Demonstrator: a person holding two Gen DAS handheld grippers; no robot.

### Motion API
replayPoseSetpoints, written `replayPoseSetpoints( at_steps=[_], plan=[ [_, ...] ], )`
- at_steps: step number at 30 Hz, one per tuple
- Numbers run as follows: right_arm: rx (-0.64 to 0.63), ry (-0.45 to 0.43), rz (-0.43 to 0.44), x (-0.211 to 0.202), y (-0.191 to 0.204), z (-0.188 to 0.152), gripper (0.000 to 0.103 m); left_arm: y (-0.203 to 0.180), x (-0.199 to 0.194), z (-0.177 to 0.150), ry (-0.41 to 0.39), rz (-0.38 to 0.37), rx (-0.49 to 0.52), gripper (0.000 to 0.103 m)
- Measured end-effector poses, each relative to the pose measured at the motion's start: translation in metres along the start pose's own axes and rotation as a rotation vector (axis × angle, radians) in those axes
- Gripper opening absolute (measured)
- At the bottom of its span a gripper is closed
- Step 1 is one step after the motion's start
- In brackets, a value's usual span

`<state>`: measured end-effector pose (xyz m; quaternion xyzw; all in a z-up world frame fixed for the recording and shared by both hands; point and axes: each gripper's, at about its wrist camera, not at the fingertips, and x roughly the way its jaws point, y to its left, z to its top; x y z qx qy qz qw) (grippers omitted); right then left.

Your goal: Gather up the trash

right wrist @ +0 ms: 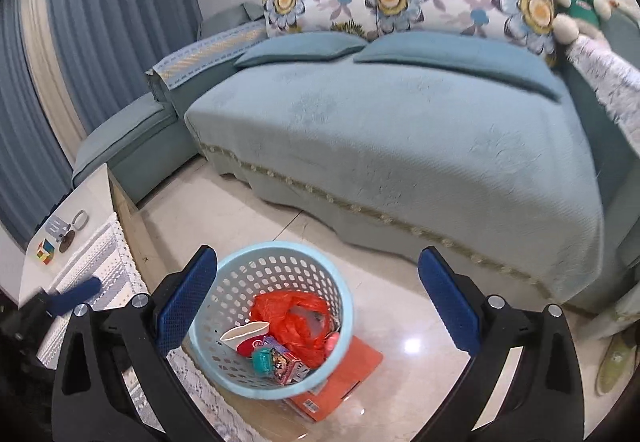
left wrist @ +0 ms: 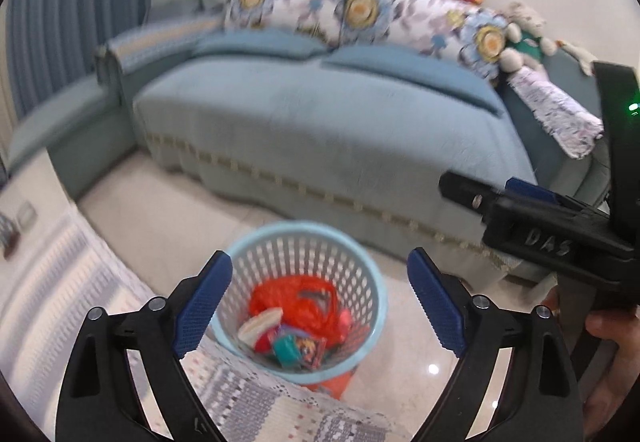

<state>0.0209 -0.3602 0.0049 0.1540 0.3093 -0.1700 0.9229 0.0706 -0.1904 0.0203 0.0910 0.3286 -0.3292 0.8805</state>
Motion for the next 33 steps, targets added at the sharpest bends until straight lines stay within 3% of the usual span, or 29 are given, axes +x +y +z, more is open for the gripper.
replayPoseSetpoints(
  at_steps=[4, 7, 11, 15, 18, 23, 33],
  plan=[
    [-0.045, -0.034, -0.1, -0.03, -0.002, 0.001, 0.096, -0.011, -0.038, 0.009, -0.097, -0.011, 0.016, 0.092],
    [-0.076, -0.038, -0.138, -0.045, -0.002, 0.0, 0.096, -0.019, -0.053, 0.012, -0.13, 0.023, 0.029, 0.096],
    [-0.119, -0.048, -0.151, -0.064, 0.0, -0.004, 0.096, -0.02, -0.056, 0.016, -0.104, 0.167, 0.033, 0.096],
    [-0.156, -0.054, -0.187, -0.077, 0.002, -0.006, 0.096, -0.016, -0.047, 0.015, -0.074, 0.209, 0.012, 0.096],
    [-0.153, -0.079, -0.157, -0.087, 0.0, -0.007, 0.096, -0.016, -0.038, 0.013, -0.046, 0.236, 0.018, 0.096],
    [-0.153, -0.091, -0.137, -0.095, -0.003, -0.009, 0.096, -0.015, -0.034, 0.007, -0.023, 0.216, 0.016, 0.096],
    [-0.186, -0.11, -0.114, -0.105, 0.002, -0.011, 0.096, -0.018, -0.032, 0.003, -0.029, 0.229, 0.026, 0.096]
  ],
)
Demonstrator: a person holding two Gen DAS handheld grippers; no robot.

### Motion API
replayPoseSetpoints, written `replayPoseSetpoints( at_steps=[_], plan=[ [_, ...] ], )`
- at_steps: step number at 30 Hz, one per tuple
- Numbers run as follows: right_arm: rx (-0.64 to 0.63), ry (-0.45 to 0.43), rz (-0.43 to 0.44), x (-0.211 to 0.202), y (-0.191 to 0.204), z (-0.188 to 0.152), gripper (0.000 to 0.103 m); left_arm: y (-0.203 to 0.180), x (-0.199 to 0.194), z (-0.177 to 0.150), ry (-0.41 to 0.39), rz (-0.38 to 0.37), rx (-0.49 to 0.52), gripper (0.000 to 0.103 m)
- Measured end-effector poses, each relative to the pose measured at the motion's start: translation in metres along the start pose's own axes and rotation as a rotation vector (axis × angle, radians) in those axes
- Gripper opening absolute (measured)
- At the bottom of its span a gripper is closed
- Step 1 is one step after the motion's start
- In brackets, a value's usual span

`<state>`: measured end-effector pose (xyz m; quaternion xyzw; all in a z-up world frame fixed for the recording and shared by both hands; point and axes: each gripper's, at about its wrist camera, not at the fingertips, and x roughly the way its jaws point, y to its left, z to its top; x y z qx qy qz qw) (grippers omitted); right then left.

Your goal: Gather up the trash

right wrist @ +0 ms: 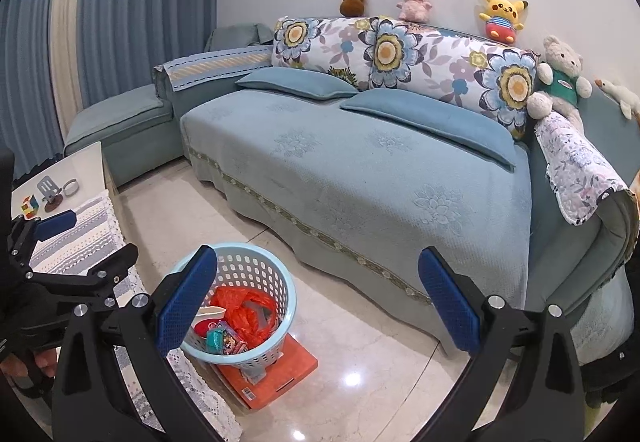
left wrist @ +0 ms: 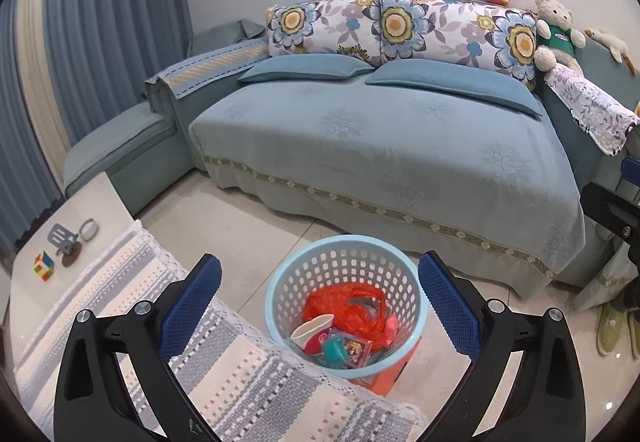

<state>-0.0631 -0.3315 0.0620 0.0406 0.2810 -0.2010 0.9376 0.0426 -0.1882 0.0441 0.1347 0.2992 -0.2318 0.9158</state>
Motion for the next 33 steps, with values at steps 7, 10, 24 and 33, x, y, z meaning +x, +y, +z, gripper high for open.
replayPoseSetpoints(
  at_steps=[7, 10, 24, 33],
  plan=[
    [-0.003, 0.004, -0.002, -0.001, 0.001, -0.002, 0.096, -0.001, 0.001, -0.002, 0.001, 0.001, -0.002, 0.096],
    [-0.012, 0.007, -0.006, 0.0, 0.002, -0.002, 0.096, -0.001, 0.001, -0.003, -0.01, 0.006, -0.007, 0.096],
    [-0.045, 0.022, -0.022, 0.005, 0.002, -0.001, 0.096, 0.01, -0.002, -0.003, -0.029, 0.008, -0.059, 0.096],
    [-0.053, 0.026, -0.041, 0.008, -0.001, -0.001, 0.096, 0.017, -0.003, -0.002, -0.036, -0.004, -0.107, 0.096]
  ],
)
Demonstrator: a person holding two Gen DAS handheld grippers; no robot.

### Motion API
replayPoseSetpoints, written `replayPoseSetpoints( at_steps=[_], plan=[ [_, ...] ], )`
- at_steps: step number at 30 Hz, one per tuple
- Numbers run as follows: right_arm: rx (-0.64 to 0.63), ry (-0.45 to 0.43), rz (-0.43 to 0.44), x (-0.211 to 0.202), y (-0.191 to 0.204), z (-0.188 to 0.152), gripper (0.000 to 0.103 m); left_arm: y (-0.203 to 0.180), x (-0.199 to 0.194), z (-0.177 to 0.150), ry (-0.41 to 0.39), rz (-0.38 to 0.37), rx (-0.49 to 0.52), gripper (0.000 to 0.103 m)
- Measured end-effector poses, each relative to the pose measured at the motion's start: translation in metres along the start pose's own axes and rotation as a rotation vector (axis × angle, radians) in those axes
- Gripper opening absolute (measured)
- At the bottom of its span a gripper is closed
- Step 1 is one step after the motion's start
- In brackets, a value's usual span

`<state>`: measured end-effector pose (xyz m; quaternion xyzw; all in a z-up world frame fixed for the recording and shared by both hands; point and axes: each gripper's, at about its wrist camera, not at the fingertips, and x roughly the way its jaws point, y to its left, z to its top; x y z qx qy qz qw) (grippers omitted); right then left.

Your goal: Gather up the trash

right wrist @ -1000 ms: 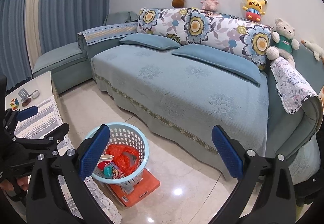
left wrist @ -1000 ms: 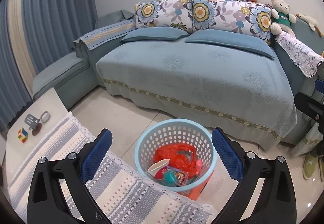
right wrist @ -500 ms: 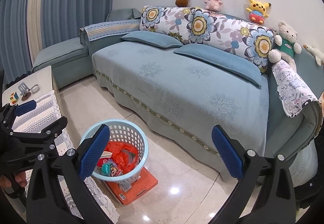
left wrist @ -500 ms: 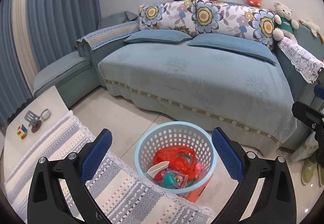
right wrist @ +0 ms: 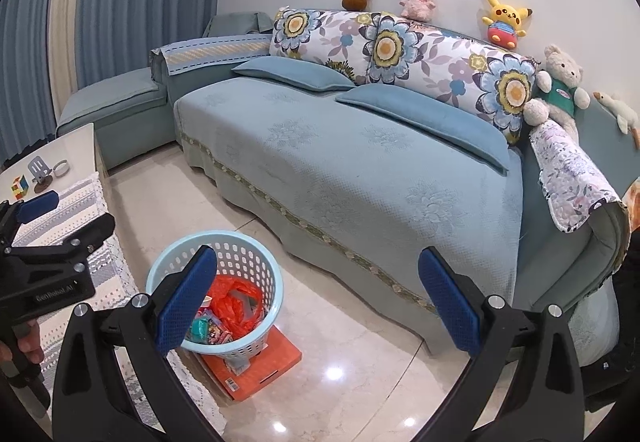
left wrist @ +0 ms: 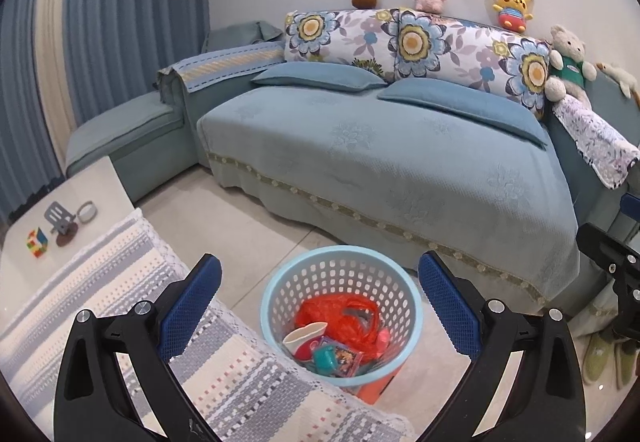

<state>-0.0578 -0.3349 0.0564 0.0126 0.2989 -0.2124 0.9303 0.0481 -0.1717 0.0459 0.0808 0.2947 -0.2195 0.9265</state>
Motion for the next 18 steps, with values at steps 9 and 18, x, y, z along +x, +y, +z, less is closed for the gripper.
replayPoseSetpoints(
  at_steps=[9, 18],
  plan=[
    [0.023, 0.0, -0.007, 0.0007, -0.0081, -0.0027, 0.096, -0.0009, 0.0032, -0.0021, 0.014, 0.009, 0.009, 0.096],
    [0.016, 0.0, -0.003, 0.0, -0.0078, -0.0036, 0.096, 0.0008, 0.0082, -0.0062, 0.036, 0.005, -0.004, 0.096]
  ],
)
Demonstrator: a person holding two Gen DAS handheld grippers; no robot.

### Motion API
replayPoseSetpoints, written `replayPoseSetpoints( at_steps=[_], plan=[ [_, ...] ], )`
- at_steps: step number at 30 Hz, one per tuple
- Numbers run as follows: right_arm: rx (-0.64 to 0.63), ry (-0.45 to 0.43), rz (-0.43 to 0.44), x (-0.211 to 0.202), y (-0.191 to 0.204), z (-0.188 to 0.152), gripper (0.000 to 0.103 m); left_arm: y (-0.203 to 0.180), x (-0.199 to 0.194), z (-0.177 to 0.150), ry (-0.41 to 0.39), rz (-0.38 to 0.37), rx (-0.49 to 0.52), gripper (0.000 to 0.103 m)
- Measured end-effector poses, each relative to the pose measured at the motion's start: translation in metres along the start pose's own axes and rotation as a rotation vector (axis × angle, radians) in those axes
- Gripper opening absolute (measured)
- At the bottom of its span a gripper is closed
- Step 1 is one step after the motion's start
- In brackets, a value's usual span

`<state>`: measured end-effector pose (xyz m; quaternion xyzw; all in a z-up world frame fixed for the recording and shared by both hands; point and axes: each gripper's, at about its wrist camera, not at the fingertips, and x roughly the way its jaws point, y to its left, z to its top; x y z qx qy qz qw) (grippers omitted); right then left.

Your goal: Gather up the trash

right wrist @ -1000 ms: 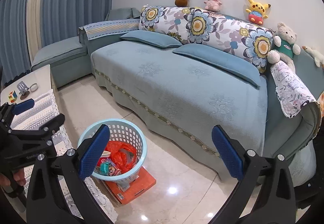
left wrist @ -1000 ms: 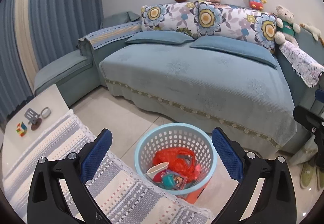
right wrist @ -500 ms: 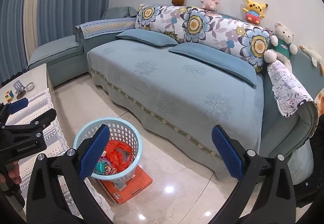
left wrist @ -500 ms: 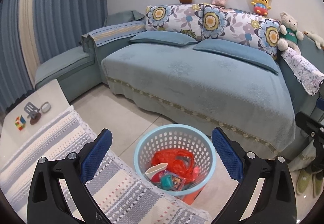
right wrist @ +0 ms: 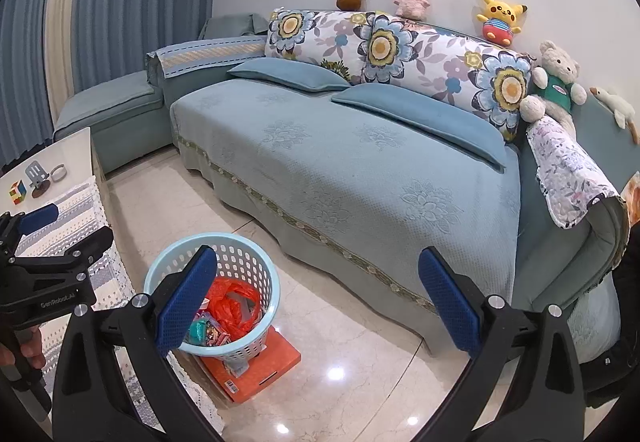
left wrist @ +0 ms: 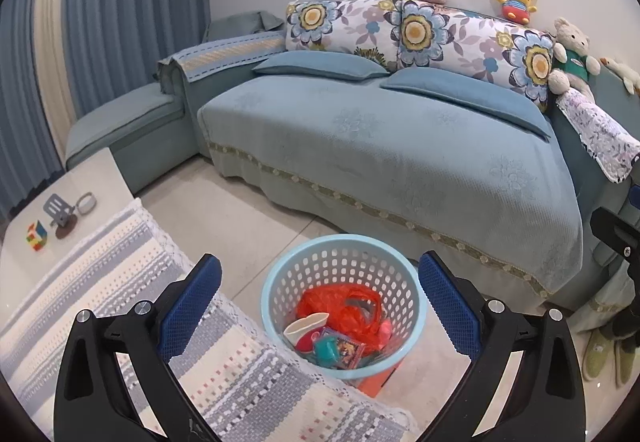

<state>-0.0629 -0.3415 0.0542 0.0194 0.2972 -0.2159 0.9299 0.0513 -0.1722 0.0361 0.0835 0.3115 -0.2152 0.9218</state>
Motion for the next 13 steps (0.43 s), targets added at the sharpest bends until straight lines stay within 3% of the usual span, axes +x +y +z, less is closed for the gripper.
replayPoseSetpoints(
  at_steps=[4, 9, 13],
  plan=[
    [-0.005, 0.005, 0.0, 0.002, 0.002, 0.002, 0.096, 0.0, -0.002, -0.001, -0.016, -0.007, 0.01, 0.096],
    [-0.032, 0.012, 0.018, 0.007, 0.011, 0.008, 0.096, 0.011, 0.0, -0.004, 0.031, -0.037, -0.052, 0.096],
    [-0.145, 0.005, 0.116, 0.013, 0.046, 0.015, 0.096, 0.045, 0.001, -0.021, 0.068, 0.033, -0.141, 0.096]
  ],
)
